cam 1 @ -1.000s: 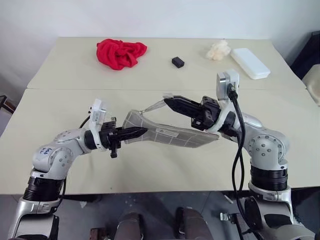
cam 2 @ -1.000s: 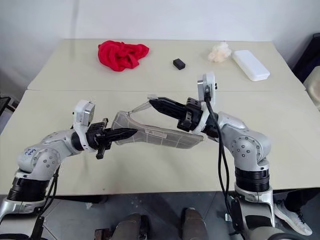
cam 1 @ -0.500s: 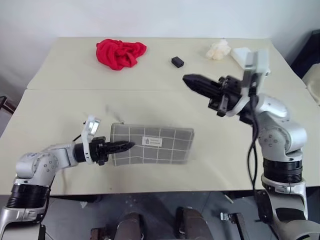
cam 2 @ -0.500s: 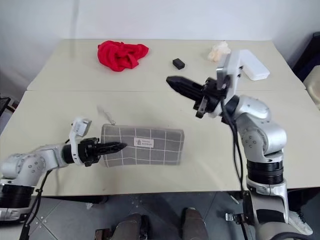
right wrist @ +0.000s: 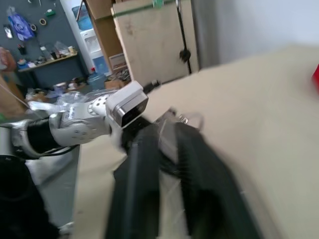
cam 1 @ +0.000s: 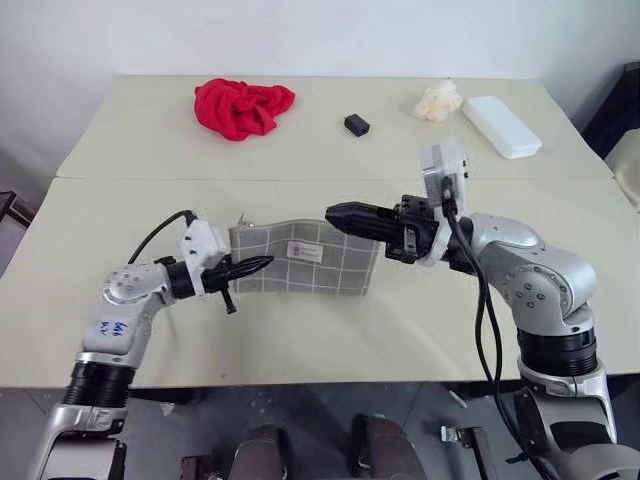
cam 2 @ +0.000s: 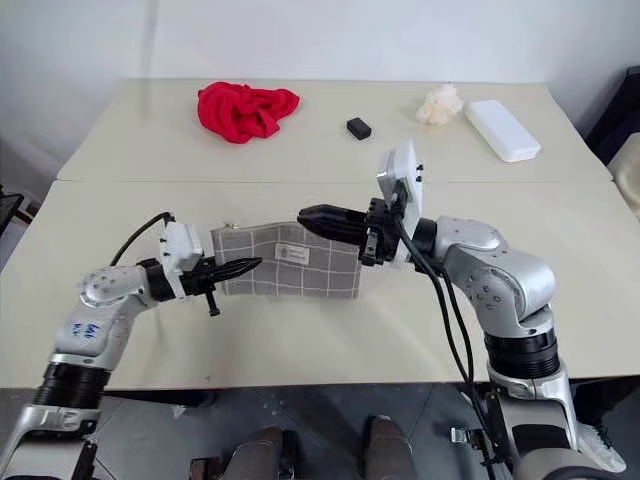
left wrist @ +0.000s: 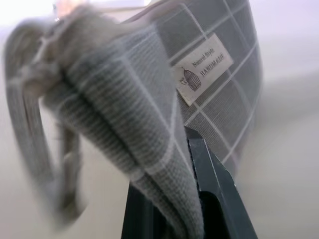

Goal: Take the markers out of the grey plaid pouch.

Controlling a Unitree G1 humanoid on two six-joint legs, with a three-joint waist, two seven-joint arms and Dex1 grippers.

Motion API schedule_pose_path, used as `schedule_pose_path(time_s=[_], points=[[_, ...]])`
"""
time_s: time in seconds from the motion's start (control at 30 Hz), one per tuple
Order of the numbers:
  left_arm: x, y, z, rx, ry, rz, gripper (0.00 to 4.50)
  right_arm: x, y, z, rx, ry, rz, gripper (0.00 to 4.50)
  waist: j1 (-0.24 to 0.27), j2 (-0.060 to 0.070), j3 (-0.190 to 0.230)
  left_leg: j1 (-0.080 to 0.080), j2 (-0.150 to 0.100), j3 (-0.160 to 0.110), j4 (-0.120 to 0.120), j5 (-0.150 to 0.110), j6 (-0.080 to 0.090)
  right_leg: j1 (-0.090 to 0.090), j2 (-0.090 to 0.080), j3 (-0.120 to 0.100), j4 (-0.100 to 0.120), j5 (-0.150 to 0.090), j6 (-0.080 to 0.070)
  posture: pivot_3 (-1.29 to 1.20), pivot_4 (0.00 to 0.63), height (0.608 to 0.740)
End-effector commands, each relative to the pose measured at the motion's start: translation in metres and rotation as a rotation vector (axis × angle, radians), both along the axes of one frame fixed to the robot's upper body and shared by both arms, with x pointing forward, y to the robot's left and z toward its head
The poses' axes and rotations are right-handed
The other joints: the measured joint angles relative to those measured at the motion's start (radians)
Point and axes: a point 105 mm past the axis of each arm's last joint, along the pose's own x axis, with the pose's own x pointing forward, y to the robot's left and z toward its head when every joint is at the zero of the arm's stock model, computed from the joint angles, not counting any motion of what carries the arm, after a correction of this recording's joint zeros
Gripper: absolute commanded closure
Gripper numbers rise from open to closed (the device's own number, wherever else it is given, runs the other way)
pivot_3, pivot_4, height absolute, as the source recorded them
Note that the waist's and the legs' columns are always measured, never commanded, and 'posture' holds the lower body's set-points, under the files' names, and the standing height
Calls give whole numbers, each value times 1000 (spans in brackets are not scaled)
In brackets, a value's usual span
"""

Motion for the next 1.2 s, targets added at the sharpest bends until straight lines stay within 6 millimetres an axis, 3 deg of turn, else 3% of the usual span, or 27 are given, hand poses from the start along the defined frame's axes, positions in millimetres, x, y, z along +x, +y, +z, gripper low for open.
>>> schedule_pose_path(time_s=[0.03,0.23,0.3,0.43,0.63,0.83,1.1,1.2], points=[[5,-4,12,149,-283,-2,4500,-2,4,13,-2,85,0,2573,0,0,0,0,0,0,0,0,0,0,0,0,0,0,0,0,150,740],[10,-9,14,289,-548,2,4500,0,20,18,-50,172,-17,500,-3,0,0,0,0,0,-1,0,0,-1,0,-1,0,0,0,0,150,740],[11,-11,17,332,-632,1,4500,5,22,19,-60,191,-57,57,-3,0,0,0,0,0,-1,0,0,-1,0,-1,0,0,0,0,150,740],[15,-13,37,399,-875,46,4500,13,25,17,-114,254,-104,57,-2,0,0,-1,0,0,0,0,1,-1,-1,-1,0,0,0,0,150,740],[17,-18,62,414,-1080,78,4500,16,33,21,-123,269,-119,57,-4,0,0,-2,0,0,-1,0,1,-2,-1,-1,0,0,0,0,150,740],[15,-24,46,451,-1083,27,4500,20,38,30,-102,252,-125,57,-5,0,0,-2,0,0,-1,0,1,-2,-1,-1,0,0,0,0,150,740],[16,-24,37,459,-1051,25,4500,5,45,49,-131,146,-49,57,-3,0,0,-2,0,0,-1,0,1,-2,-1,-1,0,0,0,0,150,740],[15,-23,36,462,-1052,26,4500,12,42,50,-144,149,-84,57,-5,0,0,-2,0,0,-1,0,1,-2,-2,-1,0,0,0,0,150,740]])
